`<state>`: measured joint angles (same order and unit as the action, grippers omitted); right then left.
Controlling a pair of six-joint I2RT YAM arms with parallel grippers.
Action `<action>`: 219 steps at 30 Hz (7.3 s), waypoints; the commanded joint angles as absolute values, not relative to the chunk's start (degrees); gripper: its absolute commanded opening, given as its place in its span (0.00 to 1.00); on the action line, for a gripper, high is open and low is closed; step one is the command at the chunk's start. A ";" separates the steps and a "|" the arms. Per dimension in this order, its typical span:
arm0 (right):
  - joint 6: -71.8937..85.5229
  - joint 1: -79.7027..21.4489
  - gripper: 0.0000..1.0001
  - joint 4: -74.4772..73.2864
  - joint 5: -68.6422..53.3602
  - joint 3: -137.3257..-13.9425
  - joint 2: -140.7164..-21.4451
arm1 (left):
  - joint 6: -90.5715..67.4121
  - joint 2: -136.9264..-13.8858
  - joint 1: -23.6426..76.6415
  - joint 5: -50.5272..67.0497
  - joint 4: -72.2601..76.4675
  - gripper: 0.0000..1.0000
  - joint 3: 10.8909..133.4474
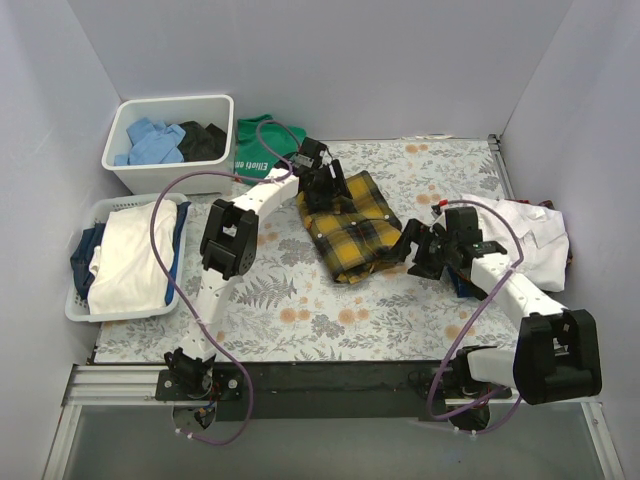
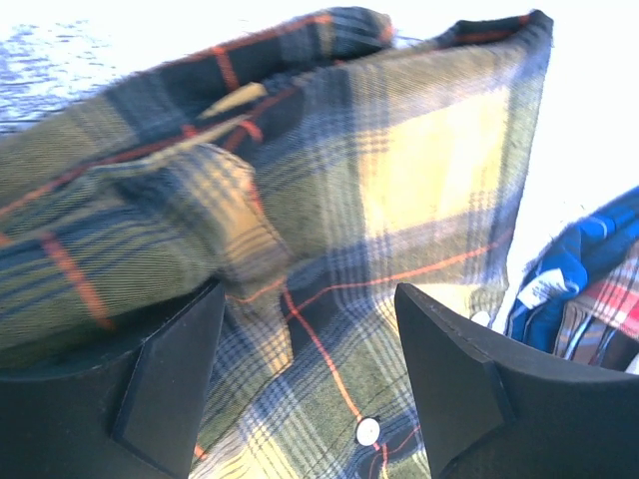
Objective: Fold and stack the long sleeve shirts
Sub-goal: Fold the shirt
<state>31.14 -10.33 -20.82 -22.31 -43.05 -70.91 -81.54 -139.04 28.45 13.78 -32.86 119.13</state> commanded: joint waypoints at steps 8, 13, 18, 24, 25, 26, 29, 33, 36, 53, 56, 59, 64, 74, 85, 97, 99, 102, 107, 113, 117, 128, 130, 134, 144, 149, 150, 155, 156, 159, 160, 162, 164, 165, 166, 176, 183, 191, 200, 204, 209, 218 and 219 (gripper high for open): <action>44.84 -12.39 0.99 9.69 -28.75 -33.21 -74.88 | -67.59 -135.17 29.53 11.43 -35.76 0.68 121.20; 41.14 -12.65 0.99 4.32 -23.82 -37.26 -71.64 | -72.05 -129.93 30.41 5.90 -41.31 0.65 111.56; 32.54 -13.97 0.99 -5.77 -19.17 -46.48 -72.33 | -77.33 -122.27 33.04 1.76 -40.87 0.65 98.99; 23.40 -18.98 0.99 -14.05 -15.21 -54.48 -78.39 | -82.70 -113.13 34.89 -2.46 -42.10 0.67 86.59; 22.86 -20.12 0.99 -15.45 -14.34 -54.67 -78.92 | -83.40 -111.72 34.89 -2.63 -42.36 0.67 84.92; 22.50 -20.47 0.99 -16.16 -13.46 -54.67 -79.19 | -83.84 -108.92 34.98 -2.72 -41.93 0.67 81.60; 22.94 -20.57 0.99 -16.61 -10.21 -52.39 -78.23 | -84.81 -103.04 35.15 -2.20 -40.96 0.68 75.26; 22.06 -20.48 0.99 -17.31 -4.59 -50.01 -76.73 | -83.50 -98.19 35.51 -1.85 -40.61 0.68 72.16; 20.75 -20.39 0.99 -17.75 -3.95 -49.48 -77.95 | -80.60 -95.72 35.95 -1.67 -40.25 0.68 72.59; 26.01 -19.69 0.99 -2.40 -21.08 -39.56 -91.05 | -75.59 -98.96 33.23 -17.47 -41.66 0.71 74.70; 29.52 -19.69 0.97 4.80 -25.20 -37.01 -94.91 | -74.62 -98.79 32.09 -19.95 -41.23 0.72 74.10; 32.24 -19.69 0.95 8.51 -28.02 -35.51 -98.87 | -72.78 -99.14 31.38 -20.21 -40.00 0.71 72.25; 34.36 -19.77 0.91 13.79 -31.28 -35.07 -104.85 | -72.51 -102.91 31.38 -19.34 -40.17 0.60 67.68; 34.80 -21.88 0.80 17.67 -35.33 -37.00 -113.90 | -72.95 -107.04 31.38 -13.19 -37.88 0.45 62.23; 35.51 -25.49 0.54 15.65 -31.12 -36.91 -113.56 | -72.68 -106.26 31.38 -12.74 -38.58 0.45 62.58; 31.65 -25.40 0.01 9.15 -26.38 -37.61 -108.64 | -73.83 -100.30 31.38 -15.99 -41.92 0.68 65.65; 30.07 -25.23 0.01 4.76 -23.39 -38.58 -106.09 | -73.48 -96.36 31.29 -17.40 -43.33 0.73 69.16; 26.73 -24.18 0.01 -3.04 -19.08 -41.12 -101.61 | -73.04 -92.30 30.59 -17.84 -45.08 0.74 74.61; 20.06 -22.15 0.01 -16.33 -9.52 -48.33 -93.45 | -71.63 -89.47 29.36 -18.02 -47.90 0.75 80.94; 13.98 -19.60 0.01 -31.36 3.47 -61.05 -87.55 | -70.93 -87.89 28.21 -16.70 -48.78 0.76 84.37; 10.03 -19.07 0.01 -36.82 14.39 -68.88 -85.08 | -70.93 -87.45 27.86 -15.91 -49.83 0.76 86.31; -8.49 -24.68 0.01 -37.28 43.19 -85.34 -81.04 | -71.19 -85.43 27.42 -16.52 -51.50 0.78 88.77; -12.37 -30.74 0.01 -33.67 49.63 -85.51 -81.38 | -71.71 -84.99 27.25 -16.96 -51.85 0.78 88.86; -18.28 -39.71 0.01 -31.11 59.91 -84.03 -86.90 | -74.52 -83.85 26.37 -19.77 -53.78 0.79 88.95; -3.18 -61.94 0.01 -39.36 61.96 -83.38 -113.79 | -78.22 -76.03 21.01 -25.40 -53.96 0.82 85.25; 2.81 -67.84 0.25 -46.40 59.26 -90.96 -122.25 | -77.87 -74.09 18.72 -26.89 -54.49 0.84 85.52; 3.33 -69.07 0.37 -46.49 58.19 -91.40 -121.65 | -77.35 -73.92 18.37 -26.46 -54.14 0.85 85.69; 7.55 -70.49 0.76 -47.72 47.58 -93.51 -113.04 | -76.12 -74.71 17.40 -24.97 -54.23 0.85 86.40; 8.43 -70.40 0.78 -47.72 46.42 -93.43 -111.11 | -75.85 -74.79 17.23 -23.57 -53.79 0.85 86.05; 10.01 -69.79 0.82 -47.46 43.69 -92.55 -103.99 | -74.45 -75.06 17.05 -21.81 -52.30 0.86 85.08; 10.80 -69.26 0.82 -47.55 43.51 -91.94 -100.41 | -73.75 -75.41 16.96 -19.19 -51.25 0.86 84.99; 11.86 -66.55 0.83 -47.55 40.88 -88.79 -96.26 | -72.17 -76.81 17.05 -16.89 -50.80 0.87 84.64; 13.88 -64.35 0.82 -46.94 38.42 -86.32 -89.58 | -71.19 -78.04 17.05 -12.58 -50.18 0.87 84.02; 13.80 -61.64 0.82 -46.15 36.84 -82.92 -87.39 | -70.23 -79.35 17.05 -10.31 -50.10 0.85 83.76; 13.54 -59.70 0.83 -45.10 35.17 -81.58 -83.88 | -68.31 -79.80 16.96 -7.15 -48.18 0.83 82.72; 13.36 -33.23 0.77 -42.63 11.46 -76.98 -88.41 | -69.60 -85.77 32.77 5.01 -38.50 0.74 77.87; 17.40 -23.21 0.70 -41.22 0.36 -81.38 -97.90 | -72.51 -94.38 40.51 8.61 -31.91 0.68 80.68; 18.10 -19.26 0.66 -41.05 -2.99 -84.81 -99.32 | -73.21 -104.32 43.77 8.26 -25.32 0.59 84.02; 17.93 -15.12 0.63 -40.96 -5.36 -83.58 -99.14 | -71.81 -103.72 45.88 10.90 -24.96 0.44 77.73; 17.58 -14.41 0.63 -40.96 -6.15 -84.99 -100.89 | -72.16 -99.06 46.67 10.55 -26.88 0.47 67.96; 17.05 -14.15 0.62 -41.13 -7.56 -88.32 -102.65 | -73.65 -99.22 46.67 6.95 -27.16 0.49 59.07; 14.42 -14.15 0.62 -40.96 -8.61 -92.10 -104.67 | -77.26 -95.46 43.34 -3.60 -35.76 0.50 57.39; 13.89 -14.15 0.62 -40.87 -8.53 -92.72 -106.24 | -76.73 -94.14 42.11 -3.86 -36.21 0.50 57.57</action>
<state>16.49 -14.26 -41.85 -7.55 -89.12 -103.15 -76.38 -98.37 45.78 3.40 -29.21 59.22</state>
